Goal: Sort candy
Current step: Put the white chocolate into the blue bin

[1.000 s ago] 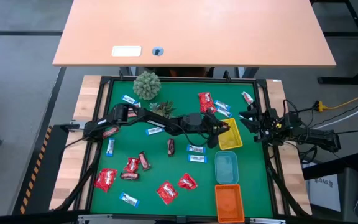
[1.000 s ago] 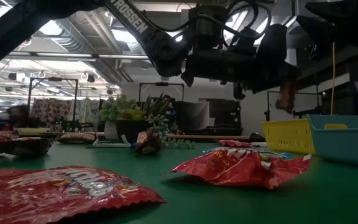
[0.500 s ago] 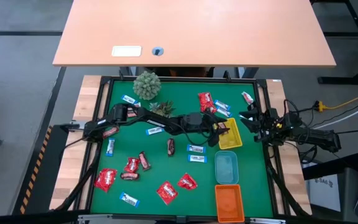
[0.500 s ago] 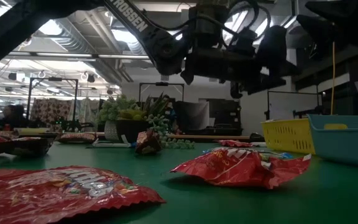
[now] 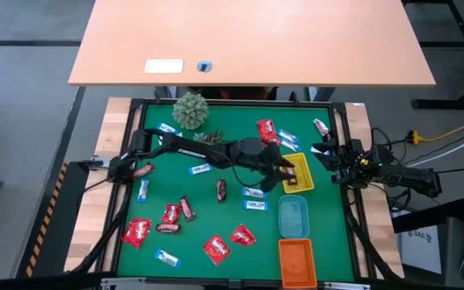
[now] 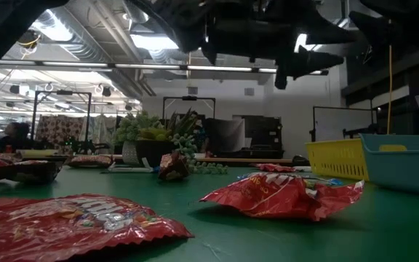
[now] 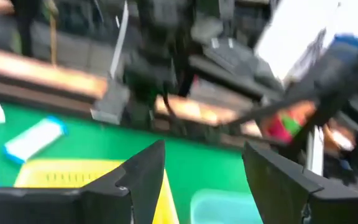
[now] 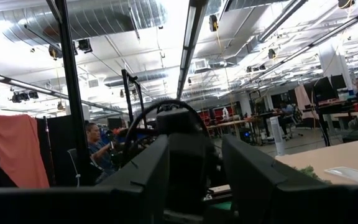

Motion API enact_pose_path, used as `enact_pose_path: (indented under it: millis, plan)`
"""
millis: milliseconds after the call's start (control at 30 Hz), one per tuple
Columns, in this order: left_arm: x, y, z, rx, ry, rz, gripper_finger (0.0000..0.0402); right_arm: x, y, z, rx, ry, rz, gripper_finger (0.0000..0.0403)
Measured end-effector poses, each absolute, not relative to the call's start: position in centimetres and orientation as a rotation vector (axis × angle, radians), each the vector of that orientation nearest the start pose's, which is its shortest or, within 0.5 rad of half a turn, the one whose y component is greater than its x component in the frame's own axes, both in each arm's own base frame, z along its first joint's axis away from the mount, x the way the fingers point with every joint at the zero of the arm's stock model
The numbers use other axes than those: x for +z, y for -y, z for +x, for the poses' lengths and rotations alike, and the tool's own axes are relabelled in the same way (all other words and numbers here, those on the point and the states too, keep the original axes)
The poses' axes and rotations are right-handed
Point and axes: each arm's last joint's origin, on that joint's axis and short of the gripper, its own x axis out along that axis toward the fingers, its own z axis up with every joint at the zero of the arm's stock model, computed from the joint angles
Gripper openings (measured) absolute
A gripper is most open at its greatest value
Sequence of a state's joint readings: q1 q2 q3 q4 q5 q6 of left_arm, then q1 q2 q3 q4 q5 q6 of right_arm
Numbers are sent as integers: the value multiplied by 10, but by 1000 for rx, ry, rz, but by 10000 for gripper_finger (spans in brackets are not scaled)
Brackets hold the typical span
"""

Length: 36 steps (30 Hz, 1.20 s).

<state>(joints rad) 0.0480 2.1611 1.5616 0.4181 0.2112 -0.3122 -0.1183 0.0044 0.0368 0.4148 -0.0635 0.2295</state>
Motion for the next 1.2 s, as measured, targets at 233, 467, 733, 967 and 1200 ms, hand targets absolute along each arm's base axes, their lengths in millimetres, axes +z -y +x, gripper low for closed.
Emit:
enact_pose_path:
  millis: [233, 467, 733, 967, 1200]
  plan:
    - [208, -16, 484, -127, -464, -366, 208, 214, 8, 86, -2, 446, 186, 150]
    - [182, -11, 468, -86, -774, -397, 208, 214, 8, 86, 13, 441, 183, 150]
    - [170, -5, 455, -29, -949, -274, 208, 214, 8, 86, 16, 438, 183, 150]
    - [167, 15, 455, -70, -953, -109, 208, 211, 8, 87, 12, 402, 187, 150]
    - [160, 38, 455, -101, -963, 59, 208, 209, 8, 88, 11, 387, 189, 150]
